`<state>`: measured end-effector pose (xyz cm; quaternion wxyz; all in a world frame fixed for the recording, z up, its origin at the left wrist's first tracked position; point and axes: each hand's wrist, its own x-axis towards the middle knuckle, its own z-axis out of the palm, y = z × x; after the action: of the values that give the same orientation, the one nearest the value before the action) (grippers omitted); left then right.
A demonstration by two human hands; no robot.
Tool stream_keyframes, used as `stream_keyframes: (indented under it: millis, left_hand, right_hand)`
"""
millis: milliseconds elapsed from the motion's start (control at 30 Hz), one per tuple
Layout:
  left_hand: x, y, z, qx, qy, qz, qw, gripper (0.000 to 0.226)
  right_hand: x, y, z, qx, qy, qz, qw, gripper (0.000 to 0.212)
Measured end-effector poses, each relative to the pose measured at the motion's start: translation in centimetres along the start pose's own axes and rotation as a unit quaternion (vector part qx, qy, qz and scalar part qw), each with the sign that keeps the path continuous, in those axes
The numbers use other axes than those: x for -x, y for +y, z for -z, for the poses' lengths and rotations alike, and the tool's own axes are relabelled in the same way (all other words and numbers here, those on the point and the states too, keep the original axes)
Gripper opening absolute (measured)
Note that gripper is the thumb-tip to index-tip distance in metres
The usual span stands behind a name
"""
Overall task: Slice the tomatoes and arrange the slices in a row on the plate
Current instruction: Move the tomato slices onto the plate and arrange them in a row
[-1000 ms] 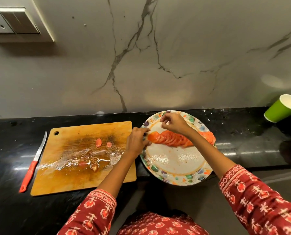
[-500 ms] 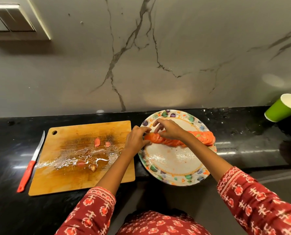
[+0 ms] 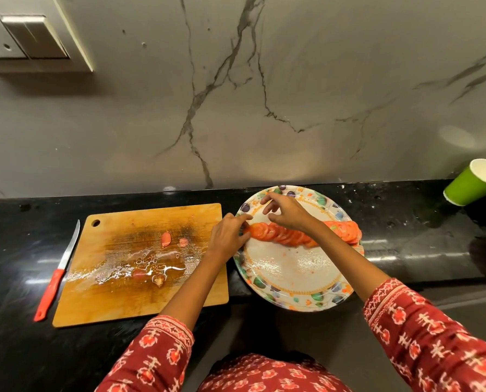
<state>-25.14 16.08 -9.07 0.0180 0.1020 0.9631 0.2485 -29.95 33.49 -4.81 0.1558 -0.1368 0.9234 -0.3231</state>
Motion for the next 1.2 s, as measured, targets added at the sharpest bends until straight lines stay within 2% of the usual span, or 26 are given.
stream_keyframes:
  millis: [133,233,367,533,600,700,800,900,1200]
  left_hand:
    - [-0.4,-0.5,0.4,0.043,0.022,0.034,0.998,0.027]
    - [-0.9,-0.3,0.6,0.069,0.001,0.045,0.997,0.026]
    - [-1.7,0.5,0.6,0.097,-0.05,0.038,0.993,0.042]
    - [-1.8,-0.3,0.2,0.093,-0.002,0.028,0.995,0.042]
    - [-1.8,-0.6,0.2,0.074,-0.036,0.022,0.996,0.046]
    - [-1.5,-0.8,0.3,0.002,-0.104,0.014,0.994,0.072]
    - [-0.9,-0.8,-0.1,-0.036,-0.075,0.003,0.997,0.077]
    - [-0.4,-0.3,-0.3,-0.029,-0.024,-0.004,0.999,0.068]
    - [-0.3,0.3,-0.4,0.042,0.005,0.009,0.999,0.063]
  right_hand:
    - [-0.1,0.0,-0.1,-0.002,-0.003,-0.007,1.0,0.033]
    - [-0.3,0.0,-0.2,0.0,-0.002,-0.003,1.0,0.033]
    - [-0.2,0.2,0.3,0.0,0.009,0.007,1.0,0.033]
    - [0.0,0.8,0.4,-0.002,0.008,0.01,1.0,0.031]
    - [0.1,1.1,0.3,0.003,-0.006,0.012,1.0,0.033]
    - [0.4,1.2,-0.2,0.039,-0.043,0.014,0.998,0.04]
    - [0.5,1.0,-1.3,0.115,-0.065,0.037,0.991,0.051]
    - [0.7,1.2,-2.2,0.164,-0.06,0.051,0.983,0.06]
    - [1.0,1.1,-2.3,0.163,-0.054,0.053,0.984,0.061]
